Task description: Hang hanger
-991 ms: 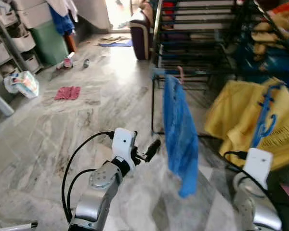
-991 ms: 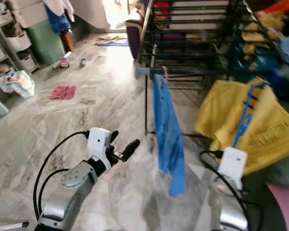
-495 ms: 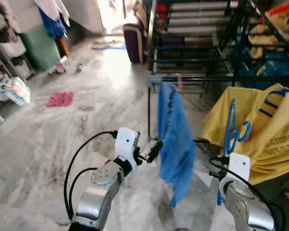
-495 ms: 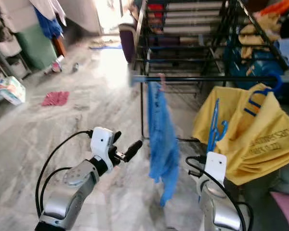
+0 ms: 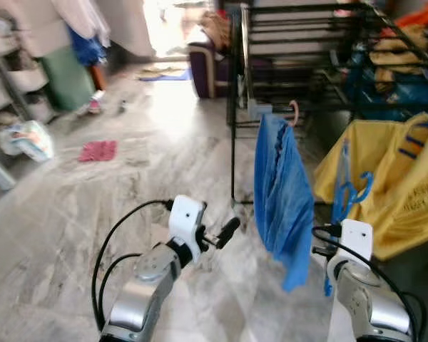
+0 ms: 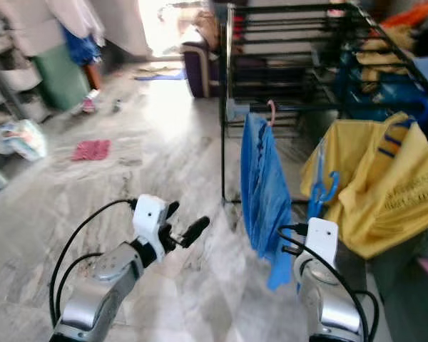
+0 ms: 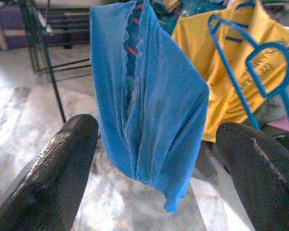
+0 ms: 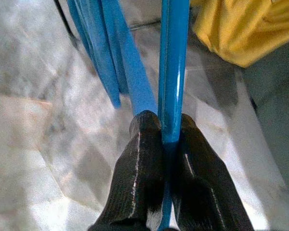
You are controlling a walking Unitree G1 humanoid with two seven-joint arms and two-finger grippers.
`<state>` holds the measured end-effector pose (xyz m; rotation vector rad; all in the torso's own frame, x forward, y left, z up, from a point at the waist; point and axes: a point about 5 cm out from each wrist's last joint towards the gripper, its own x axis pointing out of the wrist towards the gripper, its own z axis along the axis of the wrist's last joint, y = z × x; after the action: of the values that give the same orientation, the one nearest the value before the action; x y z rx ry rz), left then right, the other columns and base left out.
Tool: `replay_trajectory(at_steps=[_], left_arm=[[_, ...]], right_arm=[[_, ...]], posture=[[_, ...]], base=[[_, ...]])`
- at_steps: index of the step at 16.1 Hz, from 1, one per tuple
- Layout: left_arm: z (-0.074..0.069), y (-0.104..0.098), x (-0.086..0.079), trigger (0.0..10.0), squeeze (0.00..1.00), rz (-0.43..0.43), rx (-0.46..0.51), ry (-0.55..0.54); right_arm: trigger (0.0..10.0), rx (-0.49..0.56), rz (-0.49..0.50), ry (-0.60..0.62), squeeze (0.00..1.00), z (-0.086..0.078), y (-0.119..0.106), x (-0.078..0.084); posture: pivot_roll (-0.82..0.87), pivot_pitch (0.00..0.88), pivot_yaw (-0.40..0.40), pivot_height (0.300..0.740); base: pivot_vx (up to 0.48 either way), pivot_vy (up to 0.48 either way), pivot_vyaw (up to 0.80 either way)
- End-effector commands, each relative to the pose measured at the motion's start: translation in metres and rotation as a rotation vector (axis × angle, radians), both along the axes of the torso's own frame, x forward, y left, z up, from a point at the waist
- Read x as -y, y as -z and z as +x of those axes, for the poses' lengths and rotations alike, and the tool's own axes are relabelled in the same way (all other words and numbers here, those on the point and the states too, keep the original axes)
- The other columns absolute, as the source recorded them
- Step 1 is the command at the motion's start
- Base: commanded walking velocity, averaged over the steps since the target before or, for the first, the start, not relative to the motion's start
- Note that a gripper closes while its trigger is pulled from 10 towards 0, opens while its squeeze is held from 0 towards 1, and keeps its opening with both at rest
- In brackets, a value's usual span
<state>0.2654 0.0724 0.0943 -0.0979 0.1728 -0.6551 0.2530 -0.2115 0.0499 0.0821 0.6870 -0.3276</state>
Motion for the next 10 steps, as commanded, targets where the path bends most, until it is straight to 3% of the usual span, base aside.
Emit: replay_trajectory(at_steps=[1, 3, 10], left_arm=[[-0.0005, 0.0010, -0.0061, 10.0, 0.00, 0.023, 0.000, -0.010], [-0.0005, 0.0029, -0.0065, 10.0, 0.00, 0.036, -0.011, -0.022], [-0.0040, 0.0029, -0.0022, 10.0, 0.00, 0.016, -0.019, 0.009]], right_arm=[[10.0, 0.030, 0.015, -0.017, 0.00, 0.0062, -0.0059, -0.0078], [10.0, 0.027, 0.019, -0.019, 0.00, 0.0061, -0.0050, -0.0089], [10.0, 0.015, 0.034, -0.022, 0.00, 0.0082, -0.0034, -0.0096]], posture=[[-0.03, 0.060, 0.026, 0.740], [-0.03, 0.059, 0.026, 0.740], [-0.03, 0.061, 0.015, 0.740]], base=[[0.480, 0.000, 0.00], [0.480, 0.000, 0.00], [0.000, 0.000, 0.00]])
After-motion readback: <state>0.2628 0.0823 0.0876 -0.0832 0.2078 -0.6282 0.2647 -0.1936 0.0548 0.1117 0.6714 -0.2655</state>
